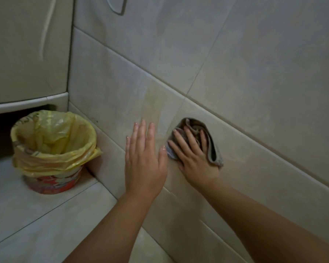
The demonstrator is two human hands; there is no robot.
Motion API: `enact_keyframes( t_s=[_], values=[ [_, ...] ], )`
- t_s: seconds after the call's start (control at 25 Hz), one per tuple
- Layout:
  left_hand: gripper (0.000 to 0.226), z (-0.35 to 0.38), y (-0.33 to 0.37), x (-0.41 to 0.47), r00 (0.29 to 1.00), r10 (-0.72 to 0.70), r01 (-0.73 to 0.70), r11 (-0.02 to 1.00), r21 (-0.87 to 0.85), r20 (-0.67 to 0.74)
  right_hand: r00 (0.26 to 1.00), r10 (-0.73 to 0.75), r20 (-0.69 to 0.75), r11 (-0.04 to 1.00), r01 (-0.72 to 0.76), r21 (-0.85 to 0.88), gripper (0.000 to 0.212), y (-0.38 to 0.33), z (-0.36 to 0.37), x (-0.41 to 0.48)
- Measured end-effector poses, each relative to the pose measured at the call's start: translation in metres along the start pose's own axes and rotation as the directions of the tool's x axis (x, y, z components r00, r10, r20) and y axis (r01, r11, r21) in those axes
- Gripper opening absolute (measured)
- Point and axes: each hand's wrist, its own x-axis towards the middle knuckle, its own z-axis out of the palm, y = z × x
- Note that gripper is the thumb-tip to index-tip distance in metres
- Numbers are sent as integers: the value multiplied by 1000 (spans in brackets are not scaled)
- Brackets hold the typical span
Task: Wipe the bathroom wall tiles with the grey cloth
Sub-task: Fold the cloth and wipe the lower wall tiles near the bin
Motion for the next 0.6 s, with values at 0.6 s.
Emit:
enact_keyframes(
  t_s=[0.6],
  values=[
    [67,-16,-45,12,997,-75,75,997,11,-27,992,-76,-104,996,79,33,57,-21,16,53]
  ],
)
